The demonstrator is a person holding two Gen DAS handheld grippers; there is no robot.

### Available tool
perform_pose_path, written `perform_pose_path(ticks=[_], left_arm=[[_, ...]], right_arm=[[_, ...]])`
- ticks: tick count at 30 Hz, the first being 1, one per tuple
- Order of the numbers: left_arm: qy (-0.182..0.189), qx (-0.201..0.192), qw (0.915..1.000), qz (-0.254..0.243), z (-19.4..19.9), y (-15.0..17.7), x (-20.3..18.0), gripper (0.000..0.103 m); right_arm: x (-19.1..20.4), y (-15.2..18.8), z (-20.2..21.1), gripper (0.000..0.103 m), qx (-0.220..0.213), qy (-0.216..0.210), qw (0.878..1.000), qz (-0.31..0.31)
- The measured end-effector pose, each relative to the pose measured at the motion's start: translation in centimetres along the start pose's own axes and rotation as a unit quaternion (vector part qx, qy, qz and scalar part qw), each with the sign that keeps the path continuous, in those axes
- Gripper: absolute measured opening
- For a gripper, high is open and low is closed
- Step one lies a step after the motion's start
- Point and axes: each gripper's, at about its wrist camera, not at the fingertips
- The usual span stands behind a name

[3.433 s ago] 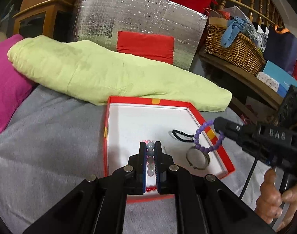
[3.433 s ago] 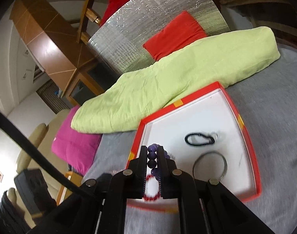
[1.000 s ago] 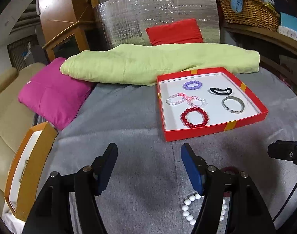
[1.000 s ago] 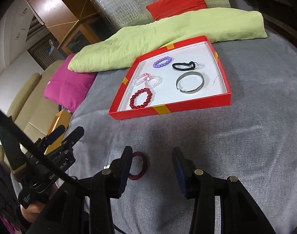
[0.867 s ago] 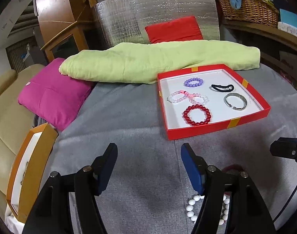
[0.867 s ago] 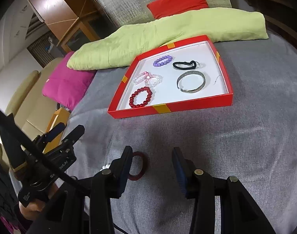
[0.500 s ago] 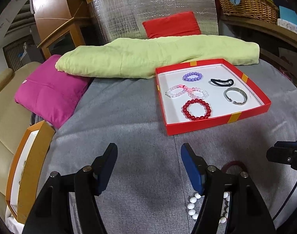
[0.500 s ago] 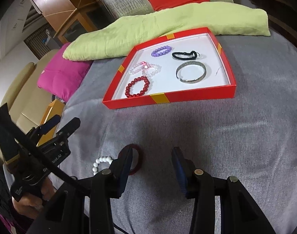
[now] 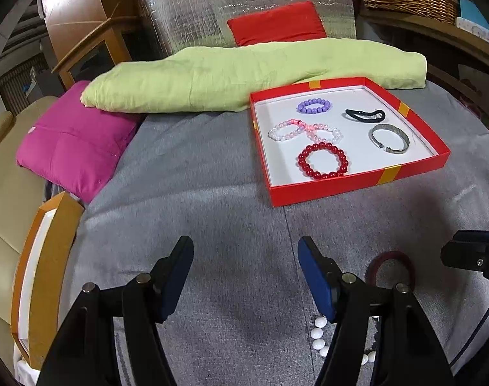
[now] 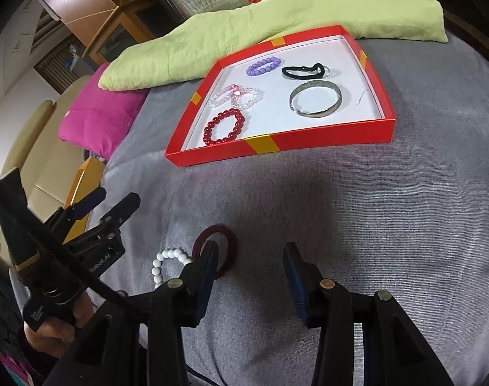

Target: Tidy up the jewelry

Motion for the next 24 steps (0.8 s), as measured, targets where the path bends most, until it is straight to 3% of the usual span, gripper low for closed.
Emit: perform_pose_path(ticks=[6, 9, 11, 13, 16, 24], left_arm=[[0.058, 0.022, 0.9978, 0.02, -0.4, 0.3, 0.4, 0.068], [0.083, 0.02, 0.9961, 0.021, -0.1, 0.5, 0.3, 0.068], [0.093, 0.019, 0.9953, 0.017, 0.0, 0.6, 0.1, 0.064], [0.105, 0.022, 0.9942, 0.008, 0.1, 0.8, -0.1, 0.05], [0.116, 0.036, 0.9926, 0.001, -0.3, 1.2, 0.0, 0.039], [0.143, 0.057, 0.988, -0.016, -0.8, 2.0, 0.2, 0.037]], right_arm=[[0.8, 0.3, -0.1, 0.045, -0.004, -0.004, 1.0, 0.021], [1.6, 0.5, -0.4, 0.038, -0.006, 0.0, 0.999, 0.04], [2.1, 0.7, -0.8, 0.034, -0.002, 0.003, 0.999, 0.053], [2.5, 0.9, -1.3, 0.031, 0.002, 0.008, 0.998, 0.064], [2.9, 1.1, -1.8, 0.026, 0.005, 0.014, 0.997, 0.075], [3.2, 1.3, -3.4, 0.015, 0.011, 0.044, 0.995, 0.085]])
Point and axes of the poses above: each gripper's, at about its wrist camera, not at the fingertips, and z roughly against the way its jaws point, x to its left, y to its underside, and after that the axes turned 4 degrees about -z, right-handed
